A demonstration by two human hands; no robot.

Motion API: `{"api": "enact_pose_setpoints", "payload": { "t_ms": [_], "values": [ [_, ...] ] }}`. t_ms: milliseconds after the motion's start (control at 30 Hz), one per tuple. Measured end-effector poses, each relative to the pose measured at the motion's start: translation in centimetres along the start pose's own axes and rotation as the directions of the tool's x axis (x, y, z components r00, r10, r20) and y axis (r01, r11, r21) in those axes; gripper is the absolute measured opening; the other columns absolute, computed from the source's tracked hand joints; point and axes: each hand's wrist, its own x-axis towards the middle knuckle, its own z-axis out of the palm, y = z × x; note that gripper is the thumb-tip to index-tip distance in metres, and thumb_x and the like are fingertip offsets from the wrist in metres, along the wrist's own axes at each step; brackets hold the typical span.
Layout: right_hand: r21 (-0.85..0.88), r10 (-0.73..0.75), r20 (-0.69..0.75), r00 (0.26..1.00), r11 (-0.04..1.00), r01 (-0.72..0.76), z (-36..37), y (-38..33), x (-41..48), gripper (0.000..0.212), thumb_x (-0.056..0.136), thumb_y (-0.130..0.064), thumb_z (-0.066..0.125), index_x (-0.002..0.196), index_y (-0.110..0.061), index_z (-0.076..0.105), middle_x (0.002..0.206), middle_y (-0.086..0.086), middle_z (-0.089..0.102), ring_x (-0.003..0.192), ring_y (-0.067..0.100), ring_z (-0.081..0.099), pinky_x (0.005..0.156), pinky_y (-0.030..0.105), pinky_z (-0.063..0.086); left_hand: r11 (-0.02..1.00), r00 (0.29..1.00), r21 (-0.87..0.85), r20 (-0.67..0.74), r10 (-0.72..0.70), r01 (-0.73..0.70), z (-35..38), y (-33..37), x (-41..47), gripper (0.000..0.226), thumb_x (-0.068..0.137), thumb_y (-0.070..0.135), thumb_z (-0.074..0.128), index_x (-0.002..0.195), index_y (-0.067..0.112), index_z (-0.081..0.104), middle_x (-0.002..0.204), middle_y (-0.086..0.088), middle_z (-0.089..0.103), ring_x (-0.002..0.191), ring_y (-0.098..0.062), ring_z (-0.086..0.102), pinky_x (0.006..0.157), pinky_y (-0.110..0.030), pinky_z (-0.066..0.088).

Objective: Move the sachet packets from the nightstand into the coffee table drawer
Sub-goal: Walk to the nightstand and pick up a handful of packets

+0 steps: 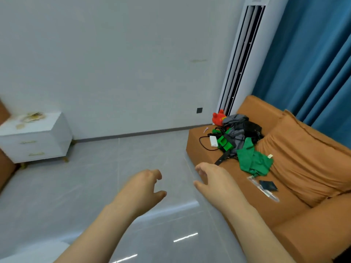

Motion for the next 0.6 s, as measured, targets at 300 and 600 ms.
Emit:
{"api": "enact_pose_setpoints", "payload": {
  "t_ms": [300,600],
  "values": [
    [-0.037,-0.175,0.106,0.979,0.983,0.179,2.9,-5.5,15.7,0.044,0.092,-0.030,0.055,0.134,-0.022,0.049,0.131,-0.003,0.056,0.119,0.013,0.051,0.094,0.027,0.043,0.984,0.982,-0.061,-0.078,-0.173,0.168,-4.4,-8.6,9.1,0.048,0.088,0.045,0.059,0.131,0.026,0.047,0.130,0.007,0.055,0.116,-0.012,0.054,0.093,-0.025,0.046],
    [0.043,-0.288,0.102,0.952,0.957,0.285,6.4,-18.5,32.9,0.041,0.091,-0.030,0.056,0.131,-0.023,0.051,0.129,-0.003,0.056,0.119,0.013,0.052,0.099,0.030,0.043,0.956,0.929,-0.099,-0.226,-0.293,0.278,-14.1,-22.5,17.6,0.047,0.088,0.046,0.057,0.130,0.027,0.047,0.128,0.009,0.055,0.115,-0.009,0.053,0.092,-0.023,0.045]
  ]
}}
